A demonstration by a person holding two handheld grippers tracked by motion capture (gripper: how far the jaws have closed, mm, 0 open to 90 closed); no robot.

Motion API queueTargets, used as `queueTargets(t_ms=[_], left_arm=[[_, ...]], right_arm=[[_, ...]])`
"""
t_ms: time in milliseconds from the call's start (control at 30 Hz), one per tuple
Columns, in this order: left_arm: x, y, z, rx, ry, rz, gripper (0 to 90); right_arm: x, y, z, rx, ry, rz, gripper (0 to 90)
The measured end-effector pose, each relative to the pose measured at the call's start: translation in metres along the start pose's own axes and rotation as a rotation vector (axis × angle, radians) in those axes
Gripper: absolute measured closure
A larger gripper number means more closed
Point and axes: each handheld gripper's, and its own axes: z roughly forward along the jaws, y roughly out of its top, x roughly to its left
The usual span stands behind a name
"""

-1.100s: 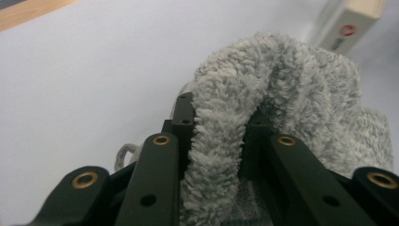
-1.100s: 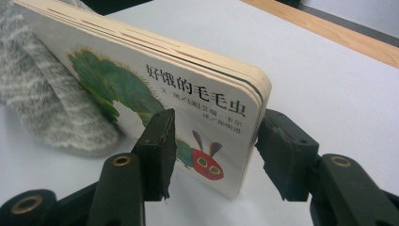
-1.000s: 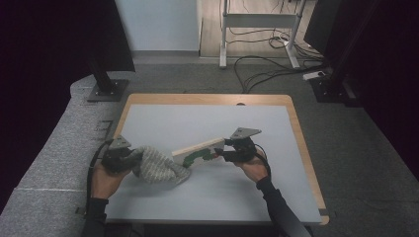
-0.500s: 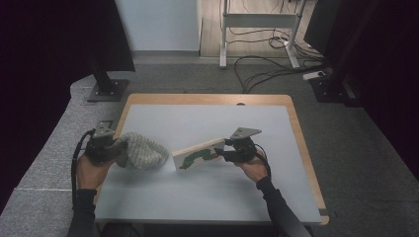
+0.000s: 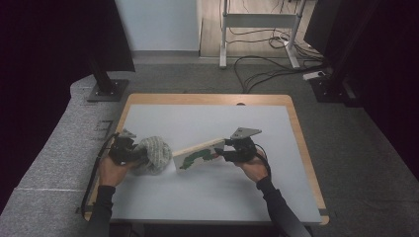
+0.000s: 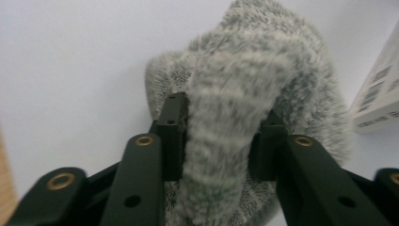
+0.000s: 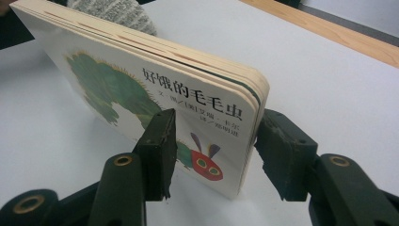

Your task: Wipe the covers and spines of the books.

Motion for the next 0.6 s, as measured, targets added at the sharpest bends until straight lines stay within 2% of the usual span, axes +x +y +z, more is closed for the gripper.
queueTargets(t_ms=[100, 300, 467, 600], left_arm=[[0.003, -0.003, 0.001, 0.002, -0.029, -0.018, 48.2], [0.005, -0.006, -0.016, -0.014, -0.052, -0.017, 31.4], [0.005, -0.009, -0.033, -0.062, -0.114, -0.029, 28.2], [-0.003, -0.007, -0.045, -0.083, -0.133, -0.003, 25.9]], right_arm=[[0.0, 0.0, 0.0, 0.0, 0.001, 0.0, 47.6], [0.0, 0.0, 0.0, 0.001, 0.005, 0.002, 47.3], [0.0, 0.001, 0.0, 0.005, 0.005, 0.002, 46.3], [0.0, 0.001, 0.0, 0.007, 0.006, 0.0, 46.2]])
